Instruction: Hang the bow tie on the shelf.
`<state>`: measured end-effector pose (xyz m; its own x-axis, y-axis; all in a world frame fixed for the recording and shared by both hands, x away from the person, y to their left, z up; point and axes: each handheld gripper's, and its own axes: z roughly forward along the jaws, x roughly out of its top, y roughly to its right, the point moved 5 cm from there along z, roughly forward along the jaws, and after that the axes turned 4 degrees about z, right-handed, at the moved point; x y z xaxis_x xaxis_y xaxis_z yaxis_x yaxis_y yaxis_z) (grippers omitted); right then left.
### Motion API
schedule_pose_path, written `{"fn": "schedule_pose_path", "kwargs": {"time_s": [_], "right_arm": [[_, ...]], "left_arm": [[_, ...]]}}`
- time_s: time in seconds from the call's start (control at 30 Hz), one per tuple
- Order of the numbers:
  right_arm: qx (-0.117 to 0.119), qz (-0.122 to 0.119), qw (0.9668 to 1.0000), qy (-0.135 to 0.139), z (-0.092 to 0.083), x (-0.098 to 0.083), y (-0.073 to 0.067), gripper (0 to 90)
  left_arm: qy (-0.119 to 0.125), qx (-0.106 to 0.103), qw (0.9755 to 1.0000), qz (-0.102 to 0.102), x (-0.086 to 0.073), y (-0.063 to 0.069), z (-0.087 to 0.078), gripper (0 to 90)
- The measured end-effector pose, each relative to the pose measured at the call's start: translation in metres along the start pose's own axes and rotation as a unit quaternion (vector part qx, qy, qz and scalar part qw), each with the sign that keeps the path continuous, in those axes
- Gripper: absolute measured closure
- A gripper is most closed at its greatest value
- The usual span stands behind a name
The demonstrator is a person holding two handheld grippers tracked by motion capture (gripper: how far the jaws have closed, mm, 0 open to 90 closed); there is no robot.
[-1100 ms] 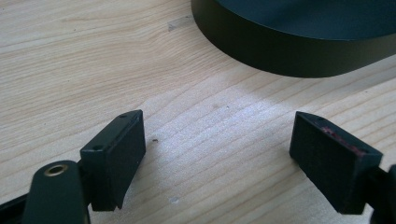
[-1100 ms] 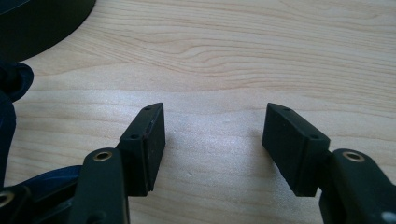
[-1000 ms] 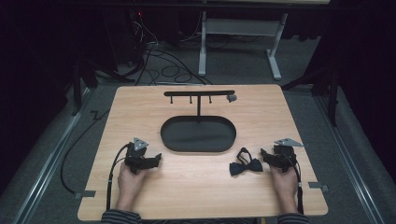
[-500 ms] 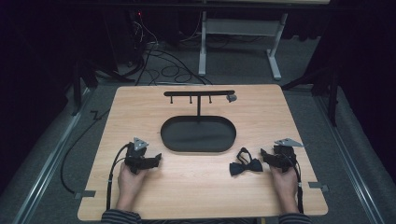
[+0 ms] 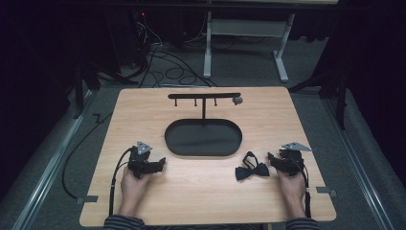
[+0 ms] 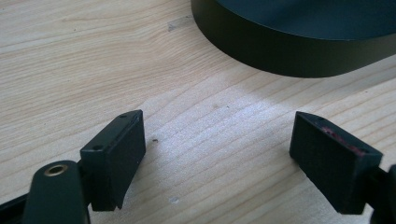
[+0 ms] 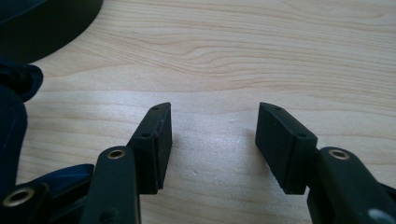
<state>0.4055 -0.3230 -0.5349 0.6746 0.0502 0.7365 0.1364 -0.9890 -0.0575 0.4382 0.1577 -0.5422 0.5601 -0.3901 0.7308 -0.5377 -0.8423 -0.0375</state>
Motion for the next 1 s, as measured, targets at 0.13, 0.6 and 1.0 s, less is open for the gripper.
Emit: {"fn": "schedule_pose_path", "kwargs": {"time_s": [0.13, 0.6, 1.0], "right_arm": [[0.006, 0.000, 1.0000, 0.000, -0.001, 0.000, -0.002, 50.5], [0.019, -0.016, 0.9997, 0.009, -0.011, 0.001, -0.009, 57.2], [0.045, -0.018, 0.9985, 0.026, -0.029, 0.004, -0.018, 58.2]], "left_arm": [[-0.001, -0.001, 1.0000, 0.000, 0.000, 0.000, 0.000, 18.8], [0.000, 0.000, 1.0000, 0.000, 0.000, 0.000, 0.000, 18.8], [0.000, 0.000, 1.0000, 0.000, 0.000, 0.000, 0.000, 18.8]]}}
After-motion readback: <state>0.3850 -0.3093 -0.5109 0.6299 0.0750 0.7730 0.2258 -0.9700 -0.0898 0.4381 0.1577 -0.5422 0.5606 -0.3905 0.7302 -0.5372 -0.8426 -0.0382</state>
